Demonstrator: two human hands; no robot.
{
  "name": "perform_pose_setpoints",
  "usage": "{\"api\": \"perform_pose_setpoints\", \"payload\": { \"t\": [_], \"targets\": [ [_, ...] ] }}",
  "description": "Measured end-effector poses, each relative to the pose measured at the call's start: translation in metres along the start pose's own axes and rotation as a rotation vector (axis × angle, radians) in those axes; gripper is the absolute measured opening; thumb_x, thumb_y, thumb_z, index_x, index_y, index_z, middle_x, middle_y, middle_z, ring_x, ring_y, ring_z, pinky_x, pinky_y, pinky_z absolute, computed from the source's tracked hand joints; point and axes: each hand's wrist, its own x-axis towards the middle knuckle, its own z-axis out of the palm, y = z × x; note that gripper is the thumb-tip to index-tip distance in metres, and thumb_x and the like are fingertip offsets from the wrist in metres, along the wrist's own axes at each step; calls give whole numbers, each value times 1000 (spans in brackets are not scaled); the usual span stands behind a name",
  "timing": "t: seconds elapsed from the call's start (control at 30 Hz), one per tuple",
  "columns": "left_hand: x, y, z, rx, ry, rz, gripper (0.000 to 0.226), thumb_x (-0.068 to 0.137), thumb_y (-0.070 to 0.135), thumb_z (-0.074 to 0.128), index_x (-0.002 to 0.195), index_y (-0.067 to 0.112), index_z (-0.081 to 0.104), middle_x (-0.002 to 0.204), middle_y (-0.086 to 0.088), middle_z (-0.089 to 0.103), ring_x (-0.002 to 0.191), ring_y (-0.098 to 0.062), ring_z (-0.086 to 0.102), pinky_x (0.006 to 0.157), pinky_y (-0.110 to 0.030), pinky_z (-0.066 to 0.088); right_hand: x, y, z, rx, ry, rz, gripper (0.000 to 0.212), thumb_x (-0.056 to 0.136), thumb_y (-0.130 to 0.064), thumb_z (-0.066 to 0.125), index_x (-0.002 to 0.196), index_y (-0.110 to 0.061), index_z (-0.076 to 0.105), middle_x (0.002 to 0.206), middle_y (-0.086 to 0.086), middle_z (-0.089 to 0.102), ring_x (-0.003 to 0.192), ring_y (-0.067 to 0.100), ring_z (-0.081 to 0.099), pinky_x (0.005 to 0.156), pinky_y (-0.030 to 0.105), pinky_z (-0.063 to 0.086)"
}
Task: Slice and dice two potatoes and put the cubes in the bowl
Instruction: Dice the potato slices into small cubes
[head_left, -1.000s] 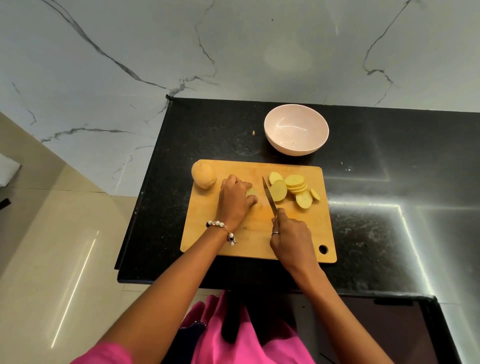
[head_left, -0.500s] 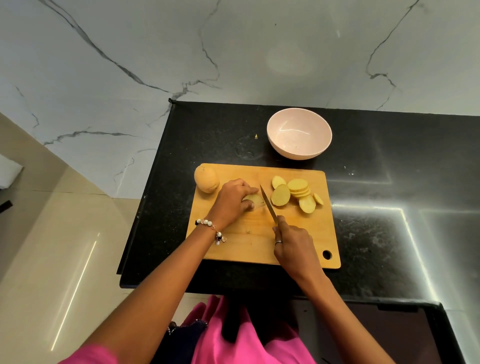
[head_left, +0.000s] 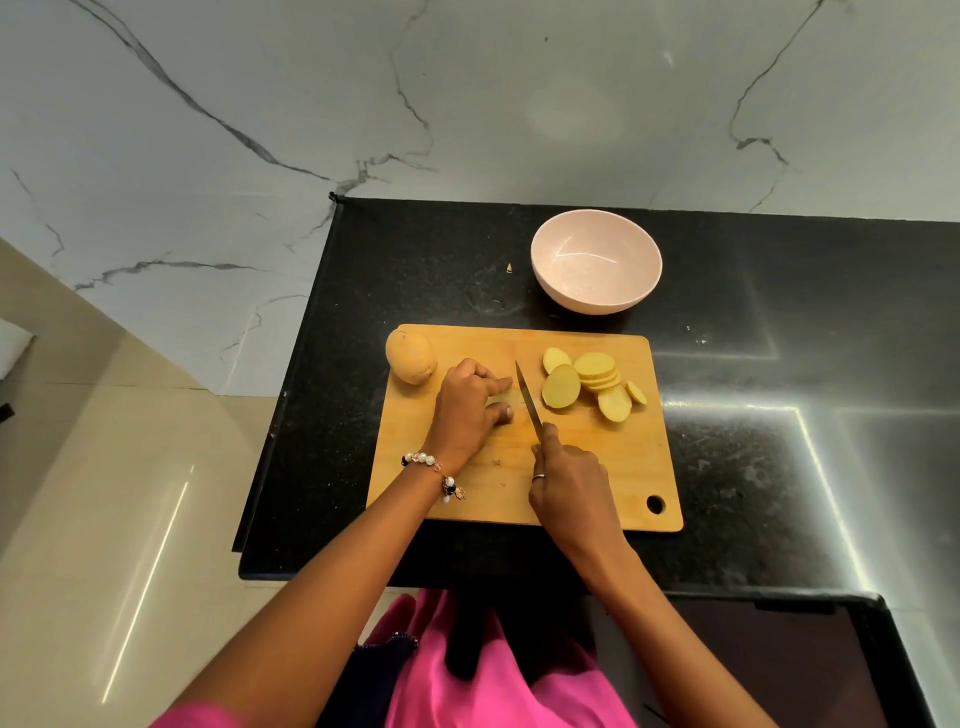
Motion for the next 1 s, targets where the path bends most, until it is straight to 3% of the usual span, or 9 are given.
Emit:
{"api": "perform_pose_setpoints", "payload": {
  "t": [0.33,0.53,0.77,1.0],
  "targets": [
    [0,-1,1,-53,13,0,44,74,16,77,115,8,66,98,-1,54,94,-18,53,83,-34,49,6,-18,6,-156,-48,24,53,95,-3,29,147,0,18,109,21,57,89,38,59,65,37,35],
    [-3,-3,5,-79,64,-4,43,75,19,77,115,8,66,100,-3,55,97,-20,52,84,-31,47,-27,-16,2,-182,-144,21,56,96,-6,27,149,-1,9,115,16,54,91,34,60,65,34,35],
    [-7,-5,6,-101,86,14,43,77,16,74,119,9,64,102,-3,56,95,-19,53,83,-31,48,-21,-11,-8,-27,-51,63,49,96,-11,34,144,-5,30,96,16,62,83,36,58,61,33,32],
    [-15,-9,5,-124,118,44,41,78,10,73,118,7,64,105,-7,60,98,-20,56,86,-37,50,1,-24,-7,-94,-61,43,51,94,-7,35,144,-4,27,102,18,60,89,39,58,64,35,34]
  ]
}}
